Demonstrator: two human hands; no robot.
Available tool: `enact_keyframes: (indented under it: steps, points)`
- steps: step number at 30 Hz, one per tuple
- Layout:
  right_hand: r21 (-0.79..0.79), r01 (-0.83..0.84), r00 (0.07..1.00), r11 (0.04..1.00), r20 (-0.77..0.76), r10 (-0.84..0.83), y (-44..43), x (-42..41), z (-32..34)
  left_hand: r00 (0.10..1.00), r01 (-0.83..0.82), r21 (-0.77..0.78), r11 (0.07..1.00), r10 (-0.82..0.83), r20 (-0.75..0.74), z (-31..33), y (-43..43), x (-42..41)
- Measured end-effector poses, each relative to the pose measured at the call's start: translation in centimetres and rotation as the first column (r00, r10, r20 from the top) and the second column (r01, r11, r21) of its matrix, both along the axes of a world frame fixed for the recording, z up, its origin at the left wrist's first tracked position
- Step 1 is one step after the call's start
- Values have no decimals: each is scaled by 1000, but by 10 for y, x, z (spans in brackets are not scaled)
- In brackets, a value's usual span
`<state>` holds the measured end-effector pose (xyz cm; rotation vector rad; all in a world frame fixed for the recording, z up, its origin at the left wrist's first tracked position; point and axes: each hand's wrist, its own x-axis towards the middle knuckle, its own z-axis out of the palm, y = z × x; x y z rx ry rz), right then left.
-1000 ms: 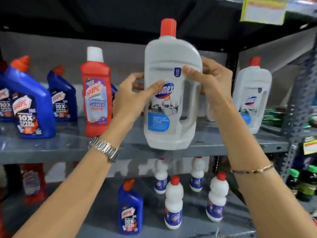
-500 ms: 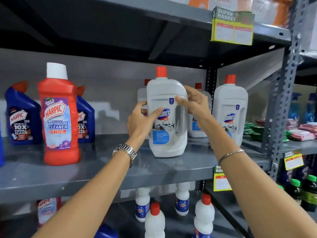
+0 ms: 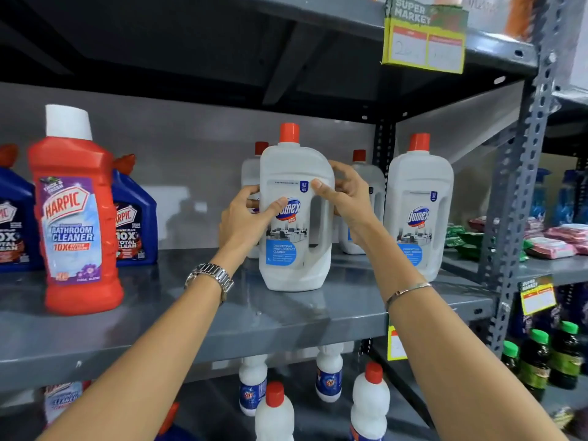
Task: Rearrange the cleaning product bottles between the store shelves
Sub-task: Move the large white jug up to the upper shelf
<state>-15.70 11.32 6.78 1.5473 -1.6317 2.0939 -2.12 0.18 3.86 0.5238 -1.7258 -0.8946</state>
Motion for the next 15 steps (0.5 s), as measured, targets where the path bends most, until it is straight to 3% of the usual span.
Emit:
enact_keyframes:
  steps: [12,15]
  points:
    - [-5,31,1000,1000,5,-31,-1,4,2,1000,19,2,1000,-19,-12,3,5,6]
    - [17,81,994,997,65,-82,-2,8,-2,1000,16,-6,1000,-16,-6,2,10,9]
